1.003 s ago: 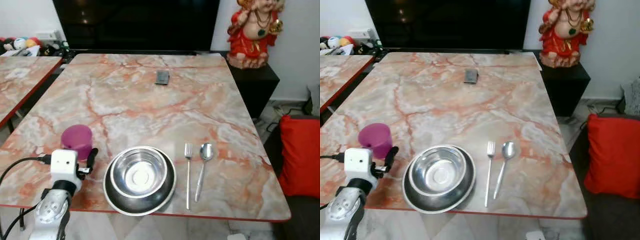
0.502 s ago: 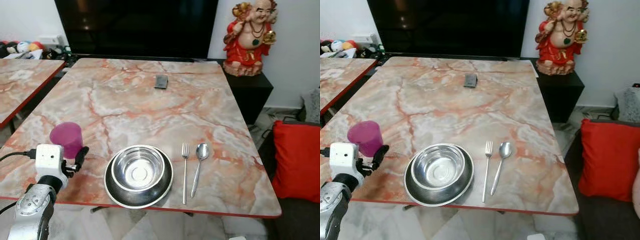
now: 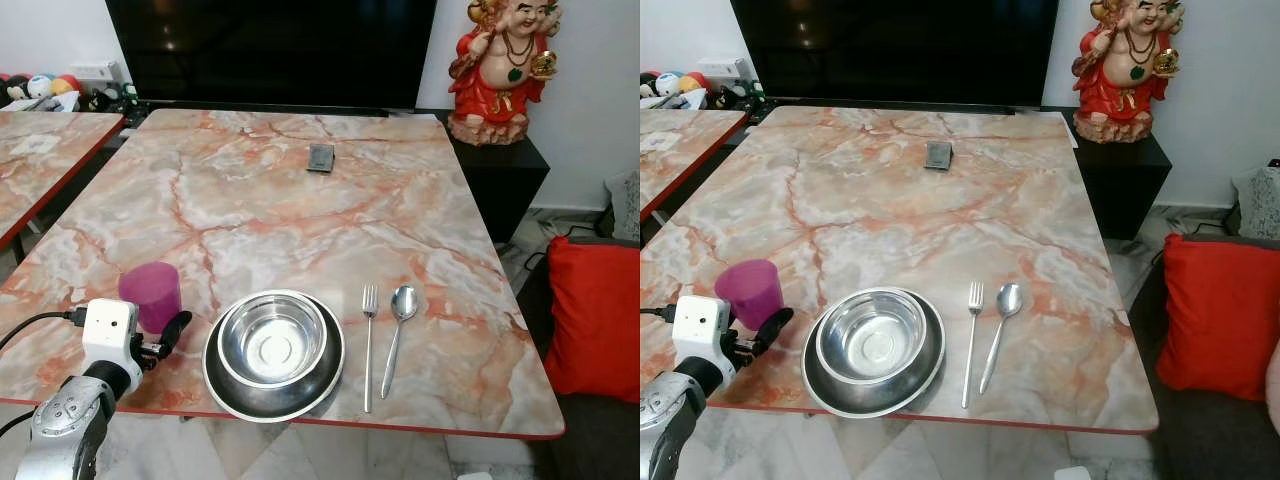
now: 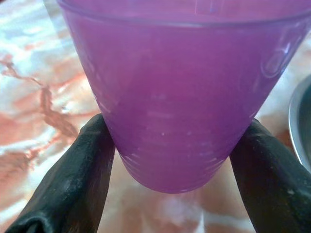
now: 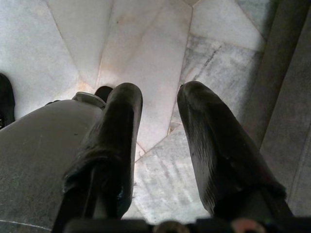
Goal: Setting the table
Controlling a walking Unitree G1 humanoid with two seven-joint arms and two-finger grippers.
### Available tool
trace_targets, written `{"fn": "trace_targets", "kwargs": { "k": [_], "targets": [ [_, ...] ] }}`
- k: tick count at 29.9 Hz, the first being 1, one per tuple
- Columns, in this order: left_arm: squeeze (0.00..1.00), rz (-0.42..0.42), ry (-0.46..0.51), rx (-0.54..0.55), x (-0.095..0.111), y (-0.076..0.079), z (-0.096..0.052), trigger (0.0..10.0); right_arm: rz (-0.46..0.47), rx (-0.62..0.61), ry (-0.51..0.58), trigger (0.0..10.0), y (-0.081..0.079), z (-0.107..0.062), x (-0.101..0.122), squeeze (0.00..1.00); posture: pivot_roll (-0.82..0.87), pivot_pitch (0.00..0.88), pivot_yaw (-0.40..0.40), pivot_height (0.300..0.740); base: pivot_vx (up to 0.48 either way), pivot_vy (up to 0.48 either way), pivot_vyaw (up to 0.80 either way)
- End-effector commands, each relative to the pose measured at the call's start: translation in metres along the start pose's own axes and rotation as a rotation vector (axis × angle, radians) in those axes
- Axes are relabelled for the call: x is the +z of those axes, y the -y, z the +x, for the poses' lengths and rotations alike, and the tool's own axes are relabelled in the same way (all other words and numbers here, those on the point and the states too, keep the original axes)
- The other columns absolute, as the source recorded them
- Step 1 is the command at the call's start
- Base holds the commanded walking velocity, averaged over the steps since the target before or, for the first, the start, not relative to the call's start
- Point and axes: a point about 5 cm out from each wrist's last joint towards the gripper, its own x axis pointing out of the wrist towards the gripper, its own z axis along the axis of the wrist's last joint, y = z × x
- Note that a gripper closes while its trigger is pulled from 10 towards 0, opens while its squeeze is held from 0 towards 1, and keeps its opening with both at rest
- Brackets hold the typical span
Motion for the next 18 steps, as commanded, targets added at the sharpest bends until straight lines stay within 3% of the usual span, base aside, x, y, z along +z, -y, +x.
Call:
{"fn": "trace_targets", "kwargs": {
  "k": [1,18],
  "targets": [
    [0.00,-0.014,-0.035,-0.018,-0.0082,0.0030,-0.0006,10.0,-0.007,-0.001,-0.017,10.0,0.0008,-0.0007,-0.0040,0.00,0.02,0.094,-0.012,0.740,0.000,0.000,0.00],
    [0.00,-0.015,-0.039,-0.022,-0.0089,0.0034,-0.0003,10.0,-0.007,0.000,-0.017,10.0,0.0008,-0.0007,-0.0040,0.00,0.02,0.094,-0.012,0.740,0.000,0.000,0.00]
  ]
}}
